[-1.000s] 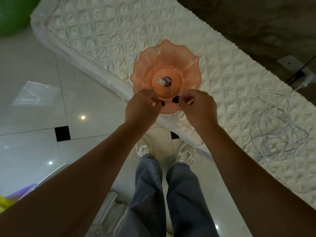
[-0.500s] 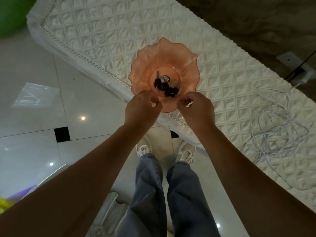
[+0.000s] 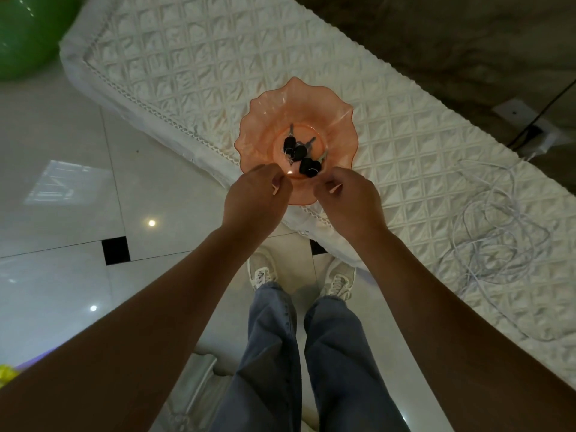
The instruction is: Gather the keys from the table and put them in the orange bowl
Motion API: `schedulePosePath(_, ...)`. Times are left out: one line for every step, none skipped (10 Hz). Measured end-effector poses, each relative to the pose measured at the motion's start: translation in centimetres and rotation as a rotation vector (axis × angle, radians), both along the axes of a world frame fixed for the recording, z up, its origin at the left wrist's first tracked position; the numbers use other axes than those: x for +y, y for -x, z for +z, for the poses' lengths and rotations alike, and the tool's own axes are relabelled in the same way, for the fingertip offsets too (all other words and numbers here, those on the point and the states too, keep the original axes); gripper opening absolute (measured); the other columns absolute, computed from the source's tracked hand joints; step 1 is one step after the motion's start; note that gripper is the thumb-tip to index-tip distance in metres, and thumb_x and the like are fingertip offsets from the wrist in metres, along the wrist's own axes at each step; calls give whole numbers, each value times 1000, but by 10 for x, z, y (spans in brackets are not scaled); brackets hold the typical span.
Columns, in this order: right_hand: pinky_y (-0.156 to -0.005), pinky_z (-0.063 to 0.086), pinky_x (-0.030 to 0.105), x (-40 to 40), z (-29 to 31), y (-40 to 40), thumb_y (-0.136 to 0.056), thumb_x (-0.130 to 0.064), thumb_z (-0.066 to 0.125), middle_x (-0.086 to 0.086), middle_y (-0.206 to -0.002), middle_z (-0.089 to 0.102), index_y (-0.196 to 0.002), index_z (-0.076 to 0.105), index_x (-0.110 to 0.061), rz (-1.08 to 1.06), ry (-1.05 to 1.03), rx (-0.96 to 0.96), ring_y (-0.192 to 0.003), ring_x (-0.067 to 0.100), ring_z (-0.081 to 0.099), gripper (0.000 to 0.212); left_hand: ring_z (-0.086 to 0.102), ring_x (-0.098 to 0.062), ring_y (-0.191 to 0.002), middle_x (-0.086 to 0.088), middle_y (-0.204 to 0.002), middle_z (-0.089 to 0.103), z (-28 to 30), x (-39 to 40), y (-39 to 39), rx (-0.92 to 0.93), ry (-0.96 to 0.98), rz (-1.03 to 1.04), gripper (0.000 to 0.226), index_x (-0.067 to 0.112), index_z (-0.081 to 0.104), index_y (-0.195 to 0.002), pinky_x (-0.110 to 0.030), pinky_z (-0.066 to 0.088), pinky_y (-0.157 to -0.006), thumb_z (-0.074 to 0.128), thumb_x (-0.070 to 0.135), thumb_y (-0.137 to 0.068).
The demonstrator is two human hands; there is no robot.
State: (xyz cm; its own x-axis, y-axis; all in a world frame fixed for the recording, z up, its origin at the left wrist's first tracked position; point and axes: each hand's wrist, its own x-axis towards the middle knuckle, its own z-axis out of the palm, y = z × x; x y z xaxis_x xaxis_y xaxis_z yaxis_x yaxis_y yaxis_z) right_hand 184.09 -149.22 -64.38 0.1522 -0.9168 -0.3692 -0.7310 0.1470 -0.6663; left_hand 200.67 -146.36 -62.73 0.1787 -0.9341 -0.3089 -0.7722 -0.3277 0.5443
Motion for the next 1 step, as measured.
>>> schedulePosePath(-63,39,14,-1,9,-4,-88,-37,60,-11,-92,69,-94,69,-25,9,16,-31,-77,3,59,16,65,-18,-78,-1,-91,70,13,-1,-3,32,55,0,24,15,66,-93,-33,54,-68,48,29,-96)
